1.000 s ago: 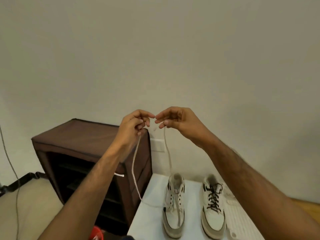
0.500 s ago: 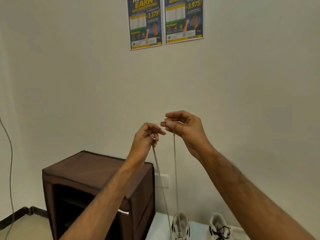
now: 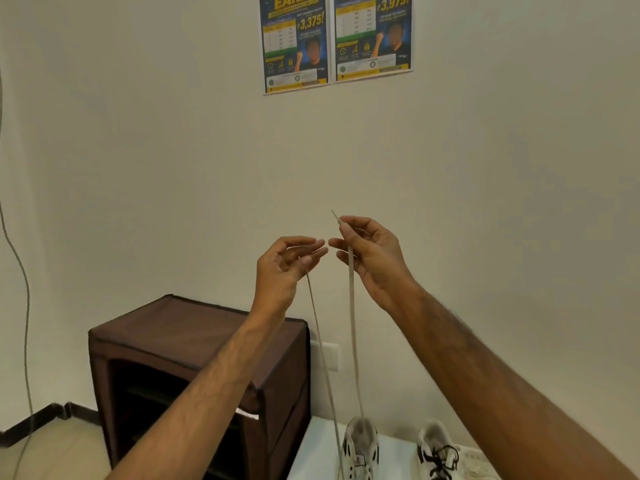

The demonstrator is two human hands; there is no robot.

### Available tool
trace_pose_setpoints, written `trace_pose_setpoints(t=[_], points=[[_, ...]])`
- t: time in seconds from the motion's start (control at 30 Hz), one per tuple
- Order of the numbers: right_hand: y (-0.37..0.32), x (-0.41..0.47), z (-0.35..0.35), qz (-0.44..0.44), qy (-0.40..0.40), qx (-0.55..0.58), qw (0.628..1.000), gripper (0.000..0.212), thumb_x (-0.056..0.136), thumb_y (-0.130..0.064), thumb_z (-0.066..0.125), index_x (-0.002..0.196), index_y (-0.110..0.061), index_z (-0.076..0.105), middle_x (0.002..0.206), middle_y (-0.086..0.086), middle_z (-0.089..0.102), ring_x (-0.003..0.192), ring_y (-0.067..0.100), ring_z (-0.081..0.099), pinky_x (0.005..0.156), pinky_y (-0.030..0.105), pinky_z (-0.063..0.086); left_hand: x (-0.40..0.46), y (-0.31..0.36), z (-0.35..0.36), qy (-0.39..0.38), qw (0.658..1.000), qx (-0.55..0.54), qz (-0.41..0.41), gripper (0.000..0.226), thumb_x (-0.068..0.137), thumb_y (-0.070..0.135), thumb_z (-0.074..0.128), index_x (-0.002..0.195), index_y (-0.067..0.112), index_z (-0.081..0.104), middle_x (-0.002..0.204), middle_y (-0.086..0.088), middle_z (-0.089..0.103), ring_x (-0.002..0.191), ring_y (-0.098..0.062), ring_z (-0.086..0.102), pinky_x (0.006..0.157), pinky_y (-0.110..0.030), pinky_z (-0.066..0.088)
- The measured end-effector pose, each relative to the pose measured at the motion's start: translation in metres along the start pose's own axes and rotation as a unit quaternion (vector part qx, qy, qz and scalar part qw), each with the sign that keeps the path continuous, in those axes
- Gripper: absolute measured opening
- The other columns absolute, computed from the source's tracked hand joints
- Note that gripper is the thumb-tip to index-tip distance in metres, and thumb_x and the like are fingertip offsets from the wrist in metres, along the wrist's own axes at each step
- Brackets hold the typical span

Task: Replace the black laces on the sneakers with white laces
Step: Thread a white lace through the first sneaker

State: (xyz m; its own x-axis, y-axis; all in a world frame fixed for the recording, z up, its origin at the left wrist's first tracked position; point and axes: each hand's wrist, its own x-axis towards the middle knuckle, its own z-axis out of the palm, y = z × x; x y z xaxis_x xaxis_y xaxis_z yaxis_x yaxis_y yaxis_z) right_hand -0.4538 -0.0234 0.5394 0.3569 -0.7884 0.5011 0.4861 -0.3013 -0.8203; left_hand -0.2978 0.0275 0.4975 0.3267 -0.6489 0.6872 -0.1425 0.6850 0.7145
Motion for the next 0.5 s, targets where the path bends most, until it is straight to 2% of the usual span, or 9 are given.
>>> trace_pose_setpoints(t=[0.1, 0.17, 0.27, 0.33, 0.4, 0.43, 0.5], points=[[0.013, 0.0, -0.016, 0.058, -0.028, -0.071, 0.995, 0.013, 0.099, -0.013, 0.064, 0.11, -0.01, 0.07, 0.088, 0.0, 0.063, 0.062, 0.008, 0.055, 0.052, 0.021, 0.046, 0.0, -0.017, -0.01, -0.049, 0.998, 0.024, -0.014, 0.03, 0.101, -0.017, 0.04, 0.112, -0.002, 0.062, 0.11, -0.017, 0.074, 0.094, -0.03, 0.075, 0.072, -0.037, 0.063], [0.03, -0.003, -0.035, 0.112, -0.047, -0.132, 0.984, 0.012, 0.101, -0.013, 0.061, 0.11, -0.009, 0.068, 0.089, 0.0, 0.062, 0.057, 0.006, 0.047, 0.046, 0.019, 0.037, -0.007, -0.039, -0.018, -0.119, 0.989, 0.069, -0.059, 0.038, 0.097, -0.022, 0.035, 0.11, -0.002, 0.064, 0.106, -0.019, 0.074, 0.08, -0.027, 0.071, 0.058, -0.034, 0.059], [0.064, -0.012, -0.064, 0.187, -0.056, -0.227, 0.954, 0.011, 0.104, -0.015, 0.056, 0.111, -0.01, 0.063, 0.087, 0.005, 0.068, 0.052, 0.007, 0.042, 0.045, 0.02, 0.031, -0.029, -0.092, -0.027, -0.185, 0.96, 0.146, -0.152, 0.042, 0.095, -0.019, 0.034, 0.105, 0.002, 0.069, 0.091, -0.012, 0.073, 0.056, -0.018, 0.048, 0.045, -0.023, 0.037], [0.1, -0.026, -0.089, 0.231, -0.044, -0.286, 0.929, 0.011, 0.102, -0.012, 0.052, 0.11, -0.012, 0.061, 0.082, 0.006, 0.07, 0.05, 0.008, 0.041, 0.045, 0.021, 0.031, -0.056, -0.141, -0.033, -0.199, 0.933, 0.191, -0.23, 0.035, 0.103, -0.006, 0.039, 0.101, 0.008, 0.071, 0.084, -0.007, 0.07, 0.052, -0.012, 0.039, 0.045, -0.02, 0.03], [0.136, -0.041, -0.114, 0.265, -0.033, -0.329, 0.906, 0.017, 0.1, -0.006, 0.048, 0.108, -0.011, 0.062, 0.081, 0.008, 0.069, 0.052, 0.01, 0.04, 0.046, 0.021, 0.031, -0.084, -0.185, -0.037, -0.22, 0.903, 0.249, -0.271, 0.029, 0.105, 0.007, 0.047, 0.096, 0.017, 0.072, 0.082, -0.002, 0.072, 0.052, -0.007, 0.047, 0.051, -0.024, 0.036], [0.159, -0.051, -0.129, 0.288, -0.027, -0.343, 0.894, 0.021, 0.098, -0.004, 0.045, 0.106, -0.01, 0.064, 0.082, 0.009, 0.069, 0.053, 0.011, 0.04, 0.046, 0.021, 0.031, -0.103, -0.211, -0.037, -0.235, 0.887, 0.268, -0.293, 0.026, 0.105, 0.011, 0.051, 0.093, 0.02, 0.072, 0.082, 0.0, 0.073, 0.056, -0.004, 0.054, 0.058, -0.029, 0.042], [0.198, -0.07, -0.154, 0.327, -0.02, -0.362, 0.873, 0.028, 0.093, 0.0, 0.042, 0.101, -0.008, 0.068, 0.082, 0.008, 0.068, 0.055, 0.011, 0.04, 0.046, 0.021, 0.031, -0.138, -0.251, -0.036, -0.26, 0.854, 0.301, -0.335, 0.02, 0.102, 0.016, 0.056, 0.092, 0.022, 0.072, 0.085, 0.003, 0.075, 0.078, -0.006, 0.067, 0.077, -0.037, 0.052]])
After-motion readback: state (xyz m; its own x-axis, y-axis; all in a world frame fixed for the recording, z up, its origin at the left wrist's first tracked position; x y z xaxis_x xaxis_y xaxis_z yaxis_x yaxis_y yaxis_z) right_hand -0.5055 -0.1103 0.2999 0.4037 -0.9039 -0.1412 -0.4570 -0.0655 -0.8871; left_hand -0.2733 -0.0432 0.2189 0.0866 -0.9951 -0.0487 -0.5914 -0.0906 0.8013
